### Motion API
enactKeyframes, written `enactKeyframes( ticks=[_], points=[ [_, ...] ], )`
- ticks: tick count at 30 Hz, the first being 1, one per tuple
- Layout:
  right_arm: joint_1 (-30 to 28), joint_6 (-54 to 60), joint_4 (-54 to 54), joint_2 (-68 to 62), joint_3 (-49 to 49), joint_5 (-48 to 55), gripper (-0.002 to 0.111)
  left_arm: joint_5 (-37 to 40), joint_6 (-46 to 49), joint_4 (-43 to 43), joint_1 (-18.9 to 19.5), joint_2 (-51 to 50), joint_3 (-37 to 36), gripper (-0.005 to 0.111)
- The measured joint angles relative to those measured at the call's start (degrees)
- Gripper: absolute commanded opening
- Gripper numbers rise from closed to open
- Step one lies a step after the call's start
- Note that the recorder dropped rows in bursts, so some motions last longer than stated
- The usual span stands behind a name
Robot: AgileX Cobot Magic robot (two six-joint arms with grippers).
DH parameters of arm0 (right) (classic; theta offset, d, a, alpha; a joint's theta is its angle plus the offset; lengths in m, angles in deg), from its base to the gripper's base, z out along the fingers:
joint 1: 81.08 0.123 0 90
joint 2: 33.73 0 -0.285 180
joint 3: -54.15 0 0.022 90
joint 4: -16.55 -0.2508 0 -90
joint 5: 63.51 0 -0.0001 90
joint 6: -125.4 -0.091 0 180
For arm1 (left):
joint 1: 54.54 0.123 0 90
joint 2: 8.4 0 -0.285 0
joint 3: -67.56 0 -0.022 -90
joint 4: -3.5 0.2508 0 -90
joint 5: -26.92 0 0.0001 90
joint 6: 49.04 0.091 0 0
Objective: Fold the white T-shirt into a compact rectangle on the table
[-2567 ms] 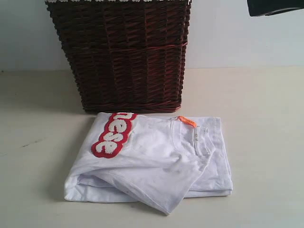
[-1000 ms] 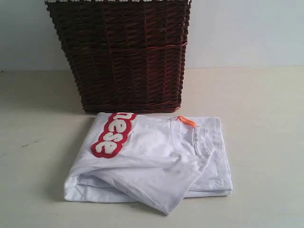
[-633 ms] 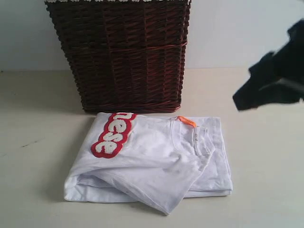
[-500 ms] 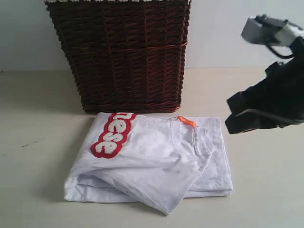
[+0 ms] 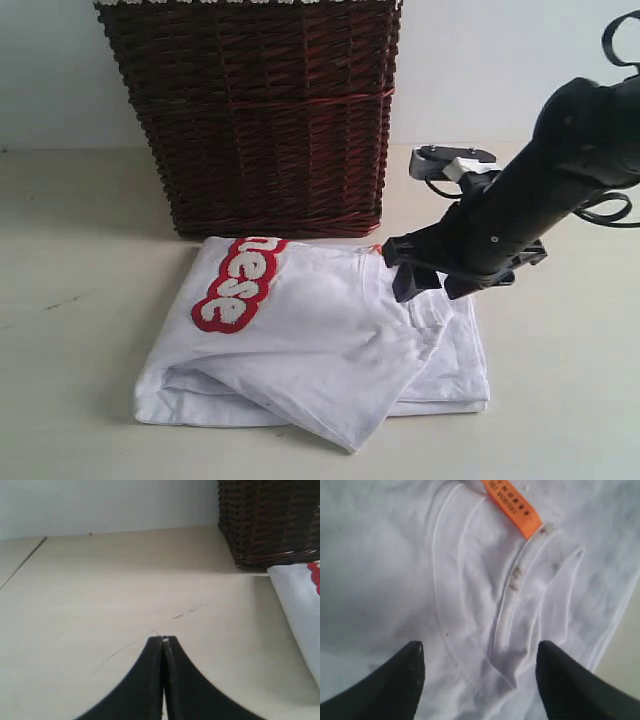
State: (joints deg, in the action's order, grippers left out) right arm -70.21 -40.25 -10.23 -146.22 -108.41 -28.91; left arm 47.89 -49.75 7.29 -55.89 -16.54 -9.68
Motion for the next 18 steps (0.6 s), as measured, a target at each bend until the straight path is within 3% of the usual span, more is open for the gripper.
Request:
enactKeyframes(
  ticks=[14, 18],
  points=[
    [0.0, -2.0, 2.8, -7.5, -2.5, -7.4, 0.062, 0.1, 0.0, 0.0, 0.0, 0.0, 0.0, 0.0],
    [0.0, -0.7, 0.1, -9.4, -2.5, -6.4, 0.054, 0.1, 0.0, 0.0, 0.0, 0.0, 0.0, 0.0]
  ],
)
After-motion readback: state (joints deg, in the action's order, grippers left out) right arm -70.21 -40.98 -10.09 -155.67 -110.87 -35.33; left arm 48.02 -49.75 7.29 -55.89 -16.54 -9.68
